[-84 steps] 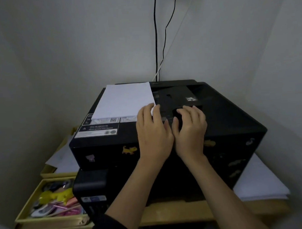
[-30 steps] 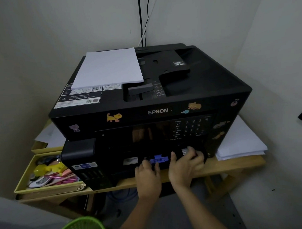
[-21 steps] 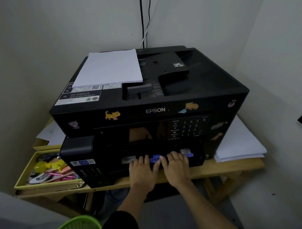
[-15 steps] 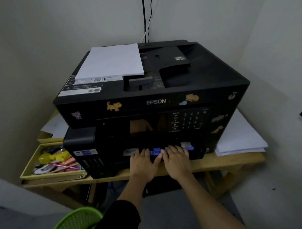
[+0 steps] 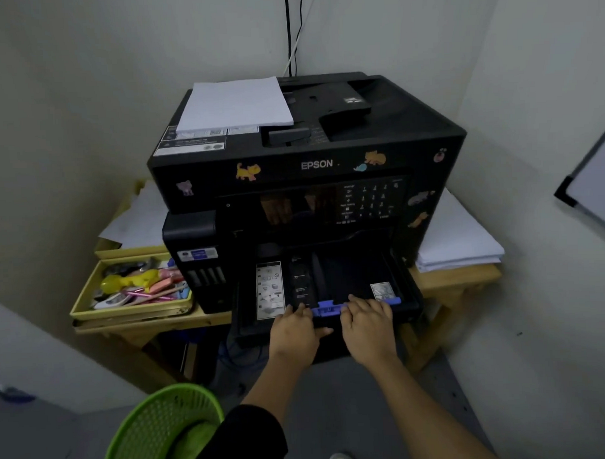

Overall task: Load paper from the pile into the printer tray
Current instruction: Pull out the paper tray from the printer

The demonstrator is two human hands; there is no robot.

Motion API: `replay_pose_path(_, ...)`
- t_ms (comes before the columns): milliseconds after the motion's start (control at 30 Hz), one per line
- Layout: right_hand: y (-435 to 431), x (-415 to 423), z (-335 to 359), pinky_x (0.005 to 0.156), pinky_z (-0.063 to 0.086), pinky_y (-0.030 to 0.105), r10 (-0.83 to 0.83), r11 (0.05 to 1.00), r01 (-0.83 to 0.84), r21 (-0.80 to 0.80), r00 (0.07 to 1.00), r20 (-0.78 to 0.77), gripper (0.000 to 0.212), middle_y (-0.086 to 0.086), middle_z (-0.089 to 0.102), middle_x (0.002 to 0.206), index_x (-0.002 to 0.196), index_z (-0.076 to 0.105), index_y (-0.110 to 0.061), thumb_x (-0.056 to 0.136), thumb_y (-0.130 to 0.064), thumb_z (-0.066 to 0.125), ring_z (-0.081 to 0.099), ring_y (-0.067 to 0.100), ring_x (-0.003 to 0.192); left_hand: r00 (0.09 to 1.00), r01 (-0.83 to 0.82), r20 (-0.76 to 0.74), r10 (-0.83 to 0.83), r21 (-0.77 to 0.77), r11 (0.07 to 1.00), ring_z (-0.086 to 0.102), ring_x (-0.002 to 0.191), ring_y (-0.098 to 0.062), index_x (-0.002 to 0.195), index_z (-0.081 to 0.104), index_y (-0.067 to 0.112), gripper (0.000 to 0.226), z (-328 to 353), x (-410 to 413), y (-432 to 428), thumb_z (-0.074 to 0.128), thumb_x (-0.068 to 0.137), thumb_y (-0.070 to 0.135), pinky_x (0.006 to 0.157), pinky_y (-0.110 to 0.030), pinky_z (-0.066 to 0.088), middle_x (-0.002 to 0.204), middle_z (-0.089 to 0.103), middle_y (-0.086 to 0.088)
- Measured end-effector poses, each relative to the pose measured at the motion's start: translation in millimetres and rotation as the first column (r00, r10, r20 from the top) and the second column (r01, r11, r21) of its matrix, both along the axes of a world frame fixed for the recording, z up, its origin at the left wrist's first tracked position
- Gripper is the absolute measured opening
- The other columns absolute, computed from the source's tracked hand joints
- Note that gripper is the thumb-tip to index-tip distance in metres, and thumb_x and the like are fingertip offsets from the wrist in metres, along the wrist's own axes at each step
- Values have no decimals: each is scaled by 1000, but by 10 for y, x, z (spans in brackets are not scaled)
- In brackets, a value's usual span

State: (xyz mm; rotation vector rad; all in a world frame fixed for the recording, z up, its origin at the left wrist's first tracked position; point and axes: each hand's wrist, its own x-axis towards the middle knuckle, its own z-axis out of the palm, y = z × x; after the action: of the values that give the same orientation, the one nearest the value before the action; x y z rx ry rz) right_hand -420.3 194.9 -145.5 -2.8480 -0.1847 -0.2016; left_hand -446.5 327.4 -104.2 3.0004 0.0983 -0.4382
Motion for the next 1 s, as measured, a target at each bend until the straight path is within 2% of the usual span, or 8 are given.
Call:
replay_pose_path(100,-53,-284,21,93,35,32,-35,999,35,-4,999,14,54,4,76,102,85,79,-10,85,-33,30,69,21,87,999,27,-20,-27,24,999,29,144,-25,141,40,10,65,44,-254,-60,39,94,55,108,-34,37,152,38,-5)
replay_pose_path(200,-105,-517,36,92,45,38,-15,1000,15,-1,1000,-23,57,6,76,105,86,79,-9,86,-34,27,68,23,90,999,39,-29,-38,43,998,44,134,-24,135,46,9,62,103,-465,-103,40,94,55,101,-33,43,142,49,-7)
replay_pose_path(300,-176,-682,76,101,37,37,-11,1000,11,16,999,-34,52,6,70,119,100,76,-7,92,-31,30,63,22,104,996,80,-39,-77,75,994,55,117,-23,127,51,8,58,172,-640,-172,41,94,54,93,-32,46,125,59,-9)
replay_pose_path(400,-288,-829,75,105,34,35,-29,999,30,28,999,-19,56,5,68,123,108,72,-7,91,-33,25,61,20,109,993,111,-41,-107,89,990,58,112,-23,123,53,8,57,156,-795,-267,39,94,55,91,-32,45,121,60,-9)
replay_pose_path(500,-314,-908,93,96,43,37,-9,1000,9,-4,1000,13,50,7,73,113,97,76,-7,89,-30,32,66,22,99,994,105,-20,-104,97,990,60,109,-22,119,56,10,56,138,-867,-274,39,94,56,89,-31,46,118,62,-8)
replay_pose_path(633,-284,-958,123,93,45,37,-5,1000,5,-17,1000,-15,40,6,74,110,94,77,-8,90,-27,41,66,22,94,994,105,-6,-105,104,989,61,110,-22,119,57,9,55,160,-894,-253,41,93,55,91,-31,46,117,65,-8)
replay_pose_path(800,-303,-956,83,83,51,37,9,999,-7,-47,1000,26,56,3,77,97,82,78,-12,84,-34,27,68,19,81,994,105,32,-109,102,989,63,106,-21,116,59,12,52,143,-896,-252,42,93,55,87,-30,47,115,66,-6)
replay_pose_path(1000,-286,-962,103,72,54,34,-18,998,21,-61,998,54,45,0,78,79,68,77,-13,81,-30,37,67,15,67,993,98,59,-105,109,989,62,107,-21,117,59,12,52,131,-899,-255,41,94,54,87,-30,46,116,65,-6)
